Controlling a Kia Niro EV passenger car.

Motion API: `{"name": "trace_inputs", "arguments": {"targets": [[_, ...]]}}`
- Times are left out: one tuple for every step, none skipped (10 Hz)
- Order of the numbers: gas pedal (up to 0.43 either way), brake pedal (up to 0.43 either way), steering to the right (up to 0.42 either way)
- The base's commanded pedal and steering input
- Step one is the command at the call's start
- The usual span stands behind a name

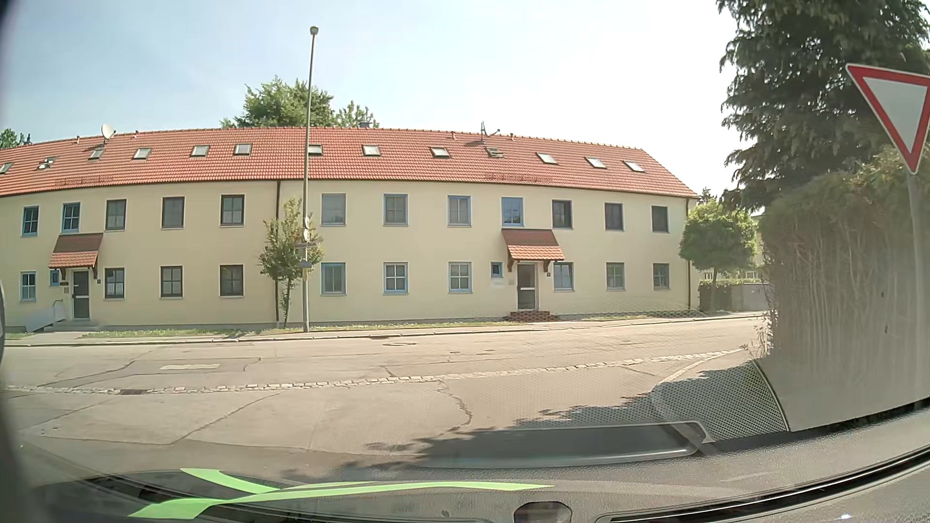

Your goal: Follow the waypoints while adhering to traffic rules and regulations

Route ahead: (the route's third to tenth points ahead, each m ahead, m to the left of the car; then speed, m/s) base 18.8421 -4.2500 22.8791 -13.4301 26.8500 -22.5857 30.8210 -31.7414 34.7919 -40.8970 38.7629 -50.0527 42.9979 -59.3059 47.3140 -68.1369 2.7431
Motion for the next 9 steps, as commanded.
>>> {"name": "trace_inputs", "arguments": {"targets": [[0.000,0.177,-0.006],[0.000,0.183,-0.005],[0.000,0.189,-0.003],[0.000,0.183,-0.002],[0.000,0.183,-0.001],[0.000,0.183,-0.001],[0.000,0.183,-0.001],[0.000,0.195,0.000],[0.000,0.189,0.000]]}}
